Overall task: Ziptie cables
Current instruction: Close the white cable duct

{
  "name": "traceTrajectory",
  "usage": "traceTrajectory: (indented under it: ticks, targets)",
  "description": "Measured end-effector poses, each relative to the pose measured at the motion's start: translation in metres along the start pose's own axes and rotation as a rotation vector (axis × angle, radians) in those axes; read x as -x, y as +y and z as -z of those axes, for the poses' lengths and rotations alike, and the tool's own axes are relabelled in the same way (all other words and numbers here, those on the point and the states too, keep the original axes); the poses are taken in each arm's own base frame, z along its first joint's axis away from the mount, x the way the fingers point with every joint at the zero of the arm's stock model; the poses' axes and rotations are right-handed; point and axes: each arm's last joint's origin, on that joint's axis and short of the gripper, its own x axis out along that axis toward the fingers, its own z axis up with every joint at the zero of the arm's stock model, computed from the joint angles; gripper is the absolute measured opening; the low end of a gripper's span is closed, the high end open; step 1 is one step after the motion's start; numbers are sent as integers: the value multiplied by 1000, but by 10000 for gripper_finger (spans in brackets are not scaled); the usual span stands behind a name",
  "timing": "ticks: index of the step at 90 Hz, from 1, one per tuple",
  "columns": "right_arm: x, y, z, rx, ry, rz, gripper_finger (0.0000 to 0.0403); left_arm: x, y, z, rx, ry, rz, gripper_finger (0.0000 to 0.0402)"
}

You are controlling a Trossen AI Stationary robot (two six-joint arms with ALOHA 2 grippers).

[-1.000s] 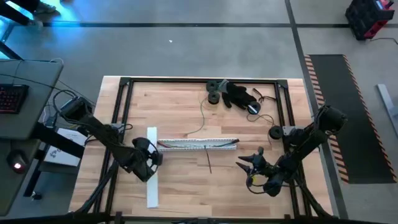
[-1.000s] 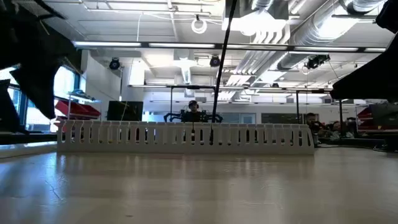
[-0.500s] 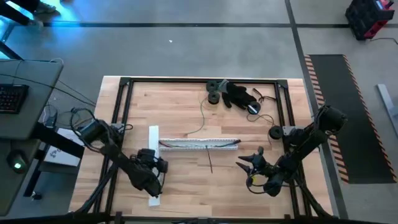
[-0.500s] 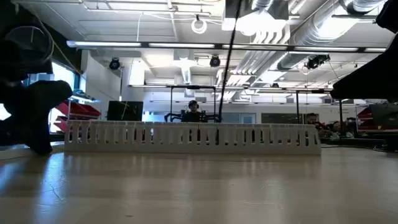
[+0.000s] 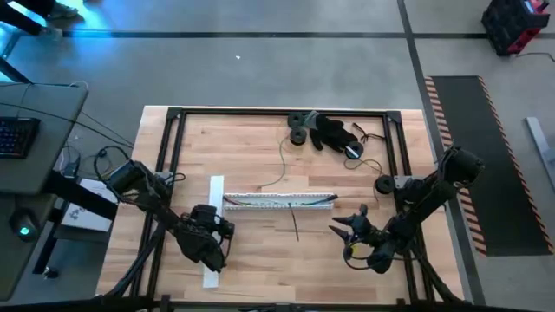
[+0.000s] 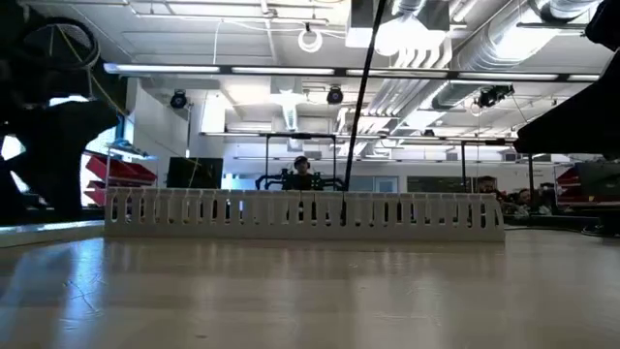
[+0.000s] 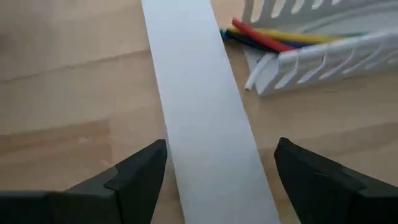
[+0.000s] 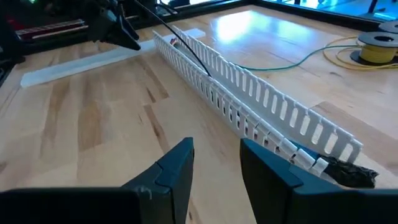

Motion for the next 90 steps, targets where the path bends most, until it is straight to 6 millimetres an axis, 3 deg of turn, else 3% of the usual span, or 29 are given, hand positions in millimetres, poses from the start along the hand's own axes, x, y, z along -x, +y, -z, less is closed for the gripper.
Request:
traceTrajectory:
  ticks: [16,33,52,74,90]
  targets:
    - [0,0,0,5,1,0,116,-1,0,1,29,2,-5,280]
    - [0,0,0,6,1,-1,116,-18,-1,18,44,30,-22,280]
    - [0,0,0,2,9,-7,116,-28,3,22,55,19,-14,278]
    - [0,1,0,-1,9,-10,116,-31,11,26,38,1,15,205]
    - [0,1,0,0,10,-11,116,-31,19,29,15,-10,36,204]
